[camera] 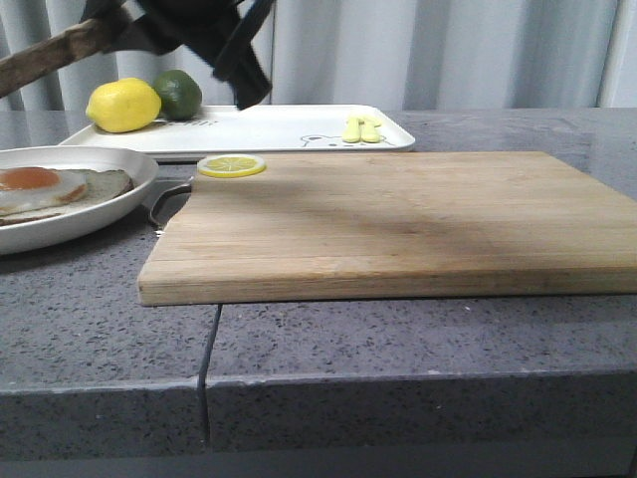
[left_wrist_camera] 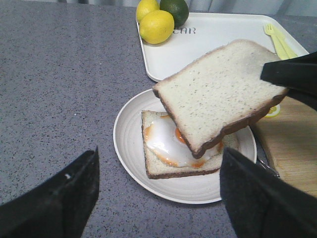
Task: Place bread and move sandwich to tray
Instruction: 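Lower the bread onto the fried egg toast and open the right gripper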
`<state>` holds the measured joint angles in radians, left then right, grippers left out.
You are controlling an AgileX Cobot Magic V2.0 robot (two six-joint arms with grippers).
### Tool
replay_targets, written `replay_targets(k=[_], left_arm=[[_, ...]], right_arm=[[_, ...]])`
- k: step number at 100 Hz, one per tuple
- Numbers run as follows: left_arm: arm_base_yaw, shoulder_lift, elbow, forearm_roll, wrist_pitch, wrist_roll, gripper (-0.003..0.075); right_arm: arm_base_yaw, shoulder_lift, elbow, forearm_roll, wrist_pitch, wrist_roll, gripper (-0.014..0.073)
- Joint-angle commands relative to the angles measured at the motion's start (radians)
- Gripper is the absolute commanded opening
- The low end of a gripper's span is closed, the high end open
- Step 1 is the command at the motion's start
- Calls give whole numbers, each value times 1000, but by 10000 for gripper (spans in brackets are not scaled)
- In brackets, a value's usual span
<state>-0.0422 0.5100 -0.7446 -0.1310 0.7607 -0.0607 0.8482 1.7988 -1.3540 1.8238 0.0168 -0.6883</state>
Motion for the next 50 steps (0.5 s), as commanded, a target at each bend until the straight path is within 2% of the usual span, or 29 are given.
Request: replay_targets(k=[1, 16, 50], left_arm=[[2, 12, -35, -12, -69, -10, 482], [2, 12, -35, -12, -69, -10, 483], [2, 12, -35, -12, -69, -10, 482]], right_arm=[[15, -31, -47, 57, -17, 21, -58], [33, -5, -53, 57, -28, 65, -58], [43, 19, -53, 57, -76, 59, -58]])
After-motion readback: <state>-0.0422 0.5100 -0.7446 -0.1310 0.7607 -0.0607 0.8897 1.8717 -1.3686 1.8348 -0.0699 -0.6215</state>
